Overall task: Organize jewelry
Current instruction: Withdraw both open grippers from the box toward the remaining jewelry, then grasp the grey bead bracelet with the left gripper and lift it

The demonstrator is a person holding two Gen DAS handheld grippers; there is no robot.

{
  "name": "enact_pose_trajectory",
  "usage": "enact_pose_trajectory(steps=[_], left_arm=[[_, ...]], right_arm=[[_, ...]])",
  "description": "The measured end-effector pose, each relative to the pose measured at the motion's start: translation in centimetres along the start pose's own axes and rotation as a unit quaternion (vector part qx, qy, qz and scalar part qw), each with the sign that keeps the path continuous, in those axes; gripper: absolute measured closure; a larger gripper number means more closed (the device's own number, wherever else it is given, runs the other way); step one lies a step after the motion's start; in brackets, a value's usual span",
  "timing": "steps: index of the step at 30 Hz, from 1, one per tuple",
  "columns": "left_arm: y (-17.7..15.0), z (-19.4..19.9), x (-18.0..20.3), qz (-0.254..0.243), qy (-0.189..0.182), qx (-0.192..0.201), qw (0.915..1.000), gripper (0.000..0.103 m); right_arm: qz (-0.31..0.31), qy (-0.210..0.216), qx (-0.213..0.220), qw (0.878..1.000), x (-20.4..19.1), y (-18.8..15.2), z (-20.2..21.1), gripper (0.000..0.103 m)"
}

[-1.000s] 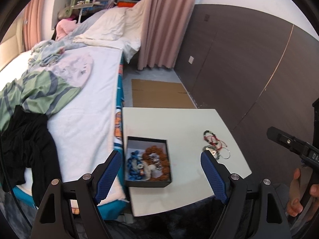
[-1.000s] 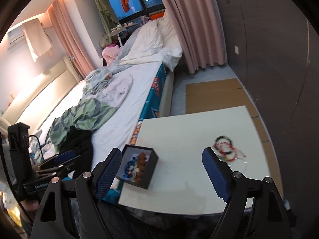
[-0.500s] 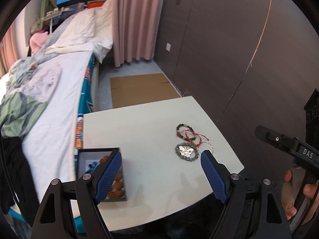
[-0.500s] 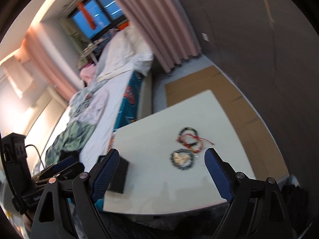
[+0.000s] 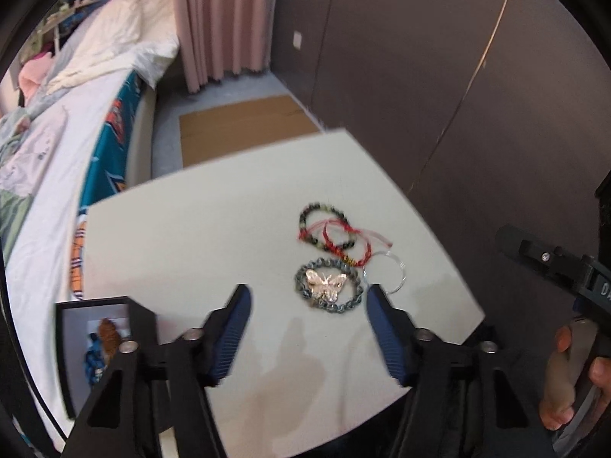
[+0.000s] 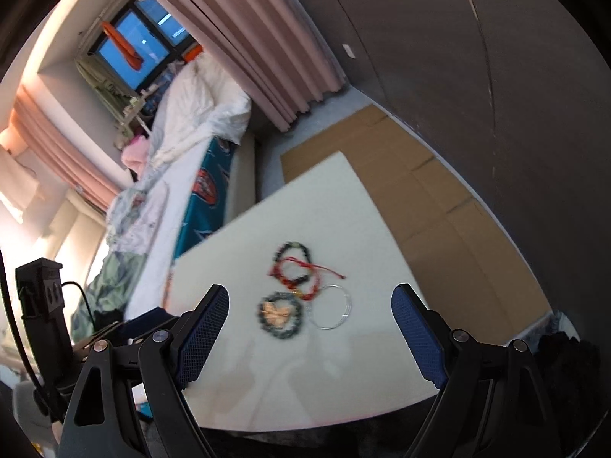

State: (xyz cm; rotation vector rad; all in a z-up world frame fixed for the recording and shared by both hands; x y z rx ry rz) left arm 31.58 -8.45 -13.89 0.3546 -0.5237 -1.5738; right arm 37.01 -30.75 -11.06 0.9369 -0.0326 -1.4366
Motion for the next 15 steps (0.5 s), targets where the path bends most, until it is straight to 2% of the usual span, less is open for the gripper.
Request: enact_pose_trajectory(steps=[2,4,8,11,15], left_arm=[[-0.4,-2.0,-0.1,0.0,0.008,-0.02,0.9998,0.062],[-0.7,-3.7,-0.3,0.004,0.011,-0.035,0.9993,0.067],[-0.7,-6.0,-0.3,0.005,0.019,-0.047,0.9987,0.068],[-0.7,-7.5,-0.3,0.001,0.026,-0.057,0.998,0.077],[-1.0,-8.8,-0.6,0.005,0.038,-0.065,0.9972,0.082]], right_arm=[[-0.001,-0.011,-0.008,1.0,1.2,0.0,-0.8,0.016],[-0.01,-0.008,-0.011,1.0,2.0,0.0,-1.3,0.016],[-0.015,-0.005,-0.015,1.0,3.2,0.3,-2.1,0.016],[-0.023,-0.005,-0.027,0.999,4.0,0.2,-2.9,0.016],[-0.028,-0.008,-0.038,0.999,4.8,0.3,-3.6,0.016]])
Point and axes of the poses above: each gripper's, at about its wrist camera, not at the fingertips, and z roughly against the way its jaws point, x to its right, y to its top, the point moved 9 cm from there along -z, roughly the way its jaws point, and after that the axes turned 3 degrees about y, right-handed, at the moved point
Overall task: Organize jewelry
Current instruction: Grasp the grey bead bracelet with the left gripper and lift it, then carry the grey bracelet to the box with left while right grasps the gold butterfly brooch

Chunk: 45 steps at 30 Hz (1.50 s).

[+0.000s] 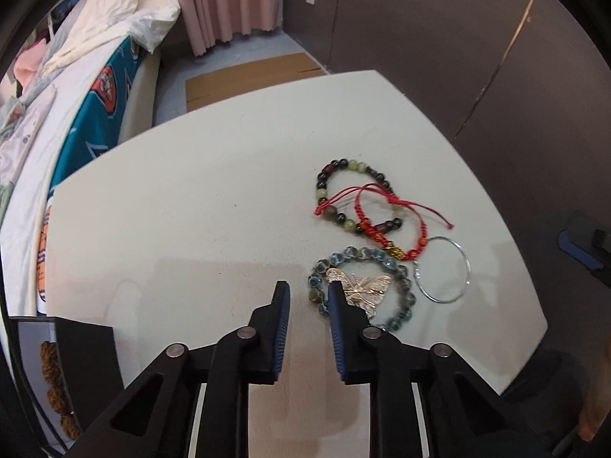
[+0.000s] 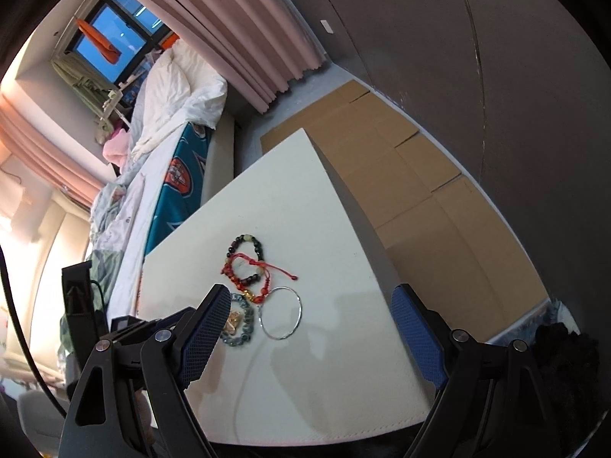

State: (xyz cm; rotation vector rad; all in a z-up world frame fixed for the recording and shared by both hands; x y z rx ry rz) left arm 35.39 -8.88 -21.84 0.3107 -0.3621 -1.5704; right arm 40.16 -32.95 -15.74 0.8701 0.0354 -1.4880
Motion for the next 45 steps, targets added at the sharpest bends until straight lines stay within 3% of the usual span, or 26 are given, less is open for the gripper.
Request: enact_pose_trajectory(steps=[17,18,19,21,29,34,45], left_arm=[[0.1,-1.2,0.5,-0.006,-0.009,-0.011,0.9999,0.082],[0.2,-1.2,0.5,-0.008,-0.011,-0.013,0.9998,0.083],[0.1,-1.2,0.7,-0.009,-0.02,-0.016,0.9996,0.094],[-0.2,-1.1,0.6,-0.008,-0.02,-0.02,0.9996,0.094],[1.5,3.8,2.2,-0.017,-0.075,0.046,0.996,0.095],[2.5,6.8,3.0,-0.033,-0.085,0.074,0.9931,0.095],[1.9,9.5,-2.4,0.006,-0.062,0.102,0.9929,0.095]], right_arm=[[0.01,-0.007,-0.011,1.0,-0.6,-0.2,-0.5,0.016],[0.011,-0.008,-0.011,1.0,-0.7,-0.2,-0.6,0.016],[0.012,-0.007,-0.011,1.0,-0.7,-0.3,-0.6,0.016],[0.014,-0.008,-0.015,1.0,-0.9,-0.5,-0.9,0.016],[0.012,-0.005,-0.021,1.0,-1.4,-0.7,-1.4,0.016],[0.016,0.003,-0.021,1.0,-2.3,-0.7,-1.5,0.016],[0.027,0.061,-0.071,0.995,-6.0,-2.4,-4.7,0.027]])
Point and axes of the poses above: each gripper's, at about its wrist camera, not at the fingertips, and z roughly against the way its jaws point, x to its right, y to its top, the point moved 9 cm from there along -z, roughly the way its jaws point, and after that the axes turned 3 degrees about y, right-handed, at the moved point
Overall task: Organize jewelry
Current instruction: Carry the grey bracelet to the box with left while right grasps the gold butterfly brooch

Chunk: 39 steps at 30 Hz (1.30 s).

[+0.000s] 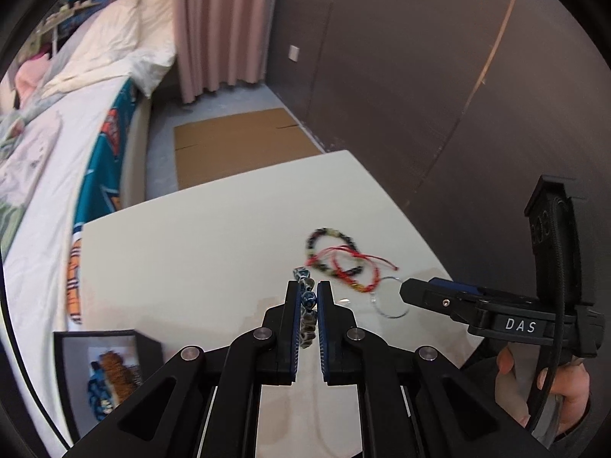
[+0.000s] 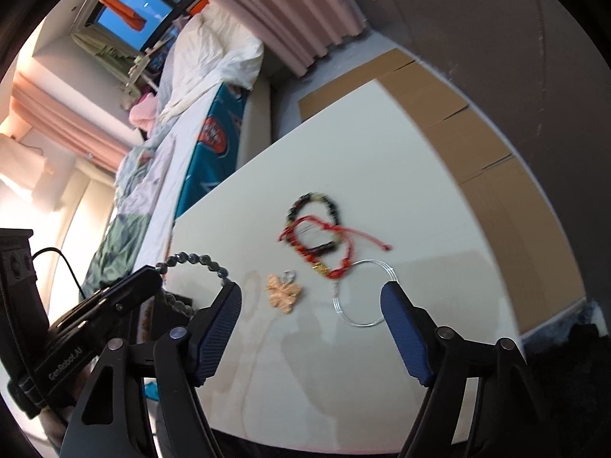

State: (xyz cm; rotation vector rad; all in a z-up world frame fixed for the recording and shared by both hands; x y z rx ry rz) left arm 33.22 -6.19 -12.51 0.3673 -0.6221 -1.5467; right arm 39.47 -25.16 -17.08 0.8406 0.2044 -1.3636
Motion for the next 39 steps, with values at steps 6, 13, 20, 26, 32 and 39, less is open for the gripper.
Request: enact_pose_trajectory(steps=[6,13,20,26,32,39], left_arm=[[-0.3,1.8,-2.8,0.021,0.009,0.013,0.9997,0.095],[-0.7,4.3,-5.5,0.038,0.016,0.03,0.9987,0.095],[-1.3,6.3,-8.2,0.056,0.02,0.042,0.9974,0.095],[-1.6,7.8,-10.3,0.069,0.024,0.053,0.996,0.095],[-2.6,8.7,-12.3,0.084,0.03,0.053,0.9946,0.095],[-4.6,7.7,-14.3,0.121,0.033,0.024,0.9918,0.094]], right_arm=[[0.008,0.003,-0.027,1.0,-1.6,-0.8,-2.6,0.034],[0.029,-0.04,-0.057,0.997,-2.8,-1.8,-5.7,0.035],[0.076,-0.118,-0.062,0.988,-3.5,-2.1,-7.9,0.036],[0.146,-0.197,-0.06,0.968,-4.8,-2.5,-9.1,0.042],[0.174,-0.223,-0.054,0.958,-5.2,-2.4,-9.2,0.063],[0.148,-0.178,-0.048,0.972,-6.5,-2.3,-7.9,0.063]])
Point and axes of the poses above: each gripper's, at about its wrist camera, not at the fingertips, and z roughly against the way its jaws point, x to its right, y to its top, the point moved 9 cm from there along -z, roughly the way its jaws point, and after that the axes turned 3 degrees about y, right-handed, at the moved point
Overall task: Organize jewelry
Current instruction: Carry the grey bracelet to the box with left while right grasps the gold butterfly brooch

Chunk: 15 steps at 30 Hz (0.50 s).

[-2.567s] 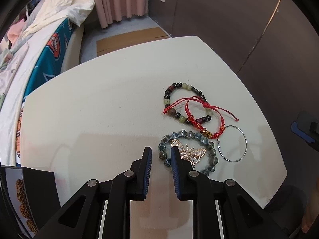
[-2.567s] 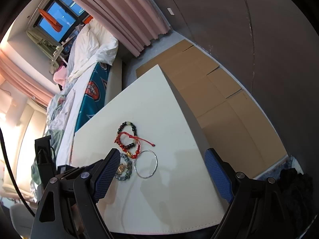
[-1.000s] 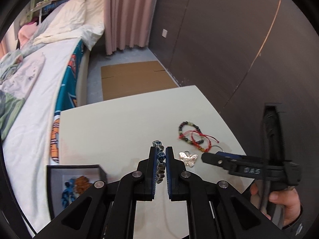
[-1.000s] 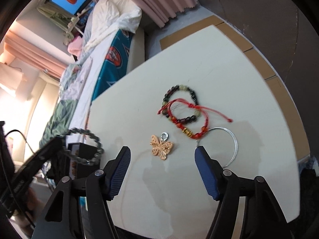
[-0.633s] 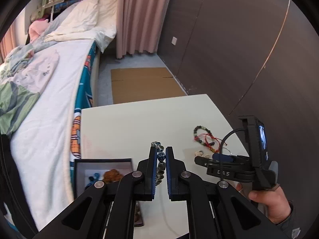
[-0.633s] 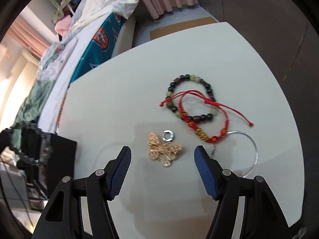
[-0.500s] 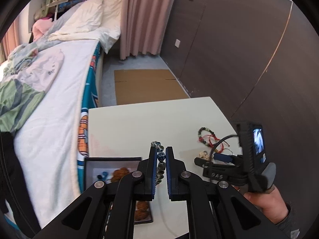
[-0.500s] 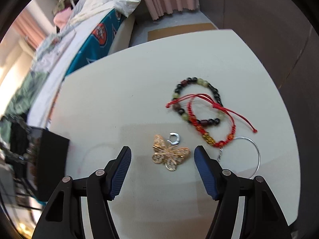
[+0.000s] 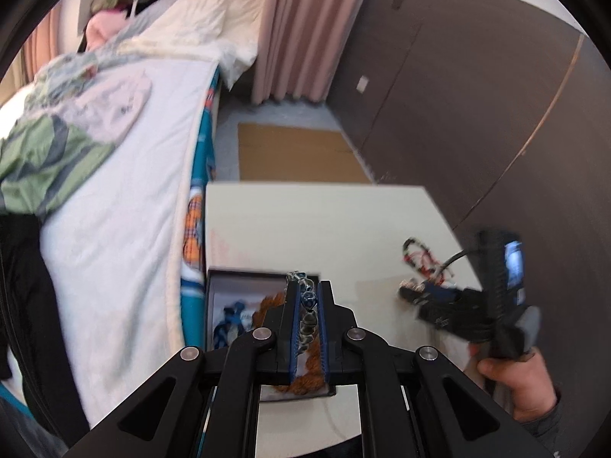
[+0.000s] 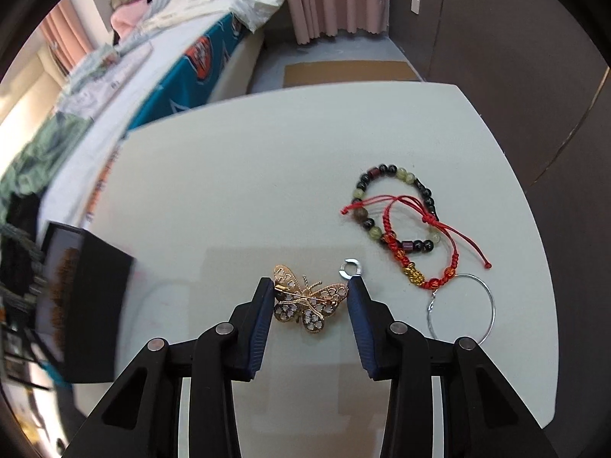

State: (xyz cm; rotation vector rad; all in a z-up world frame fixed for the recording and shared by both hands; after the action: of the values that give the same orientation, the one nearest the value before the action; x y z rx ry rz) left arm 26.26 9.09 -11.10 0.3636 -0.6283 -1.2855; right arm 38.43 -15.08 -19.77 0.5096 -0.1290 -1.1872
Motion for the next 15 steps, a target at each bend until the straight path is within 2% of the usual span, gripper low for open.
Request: enact_pose_trajectory(steps=[2,6,7,8,9,10,11,15], left_arm=[[-0.5,-0.7,-1.1,0.014,0.018,-0.021,0.9995,0.094],[-1.4,-1.0,-2.2,0.04,0.012,-0.041,0.9983,0.09],[-1.5,-0.7,-2.4,0.041,0.015,-0.04,0.9982,0.081],[-1.6,-0.5,-2.6,0.041,0.018,-0.037,0.9983,0.065],[-1.6,-0.2,-2.7,0.04,0.02,-0.033,0.9985,0.056],[-1.6,0.4,-3.0,0.04,0.021,-0.024,0.9987,0.039],[-1.6,0.8,-3.1,0.04,0.022,-0.015,0.9988,0.028],[-1.5,2.1,-4.1,0.045,0.032,-0.005,0.9984,0.025]], right_arm=[[-0.007,0.026,0.01,1.0,-0.5,0.2,1.1,0.063],[-0.013,0.078,0.029,0.996,-2.3,0.6,3.1,0.063],[-0.011,0.088,0.035,0.995,-2.8,0.7,3.5,0.063],[-0.009,0.095,0.04,0.995,-3.3,0.8,3.9,0.063],[-0.006,0.102,0.046,0.994,-3.9,0.8,4.3,0.063],[-0.001,0.109,0.054,0.993,-4.5,0.9,4.9,0.063],[0.002,0.114,0.058,0.992,-5.0,0.9,5.2,0.063],[0.015,0.142,0.078,0.987,-7.8,1.3,6.4,0.063]])
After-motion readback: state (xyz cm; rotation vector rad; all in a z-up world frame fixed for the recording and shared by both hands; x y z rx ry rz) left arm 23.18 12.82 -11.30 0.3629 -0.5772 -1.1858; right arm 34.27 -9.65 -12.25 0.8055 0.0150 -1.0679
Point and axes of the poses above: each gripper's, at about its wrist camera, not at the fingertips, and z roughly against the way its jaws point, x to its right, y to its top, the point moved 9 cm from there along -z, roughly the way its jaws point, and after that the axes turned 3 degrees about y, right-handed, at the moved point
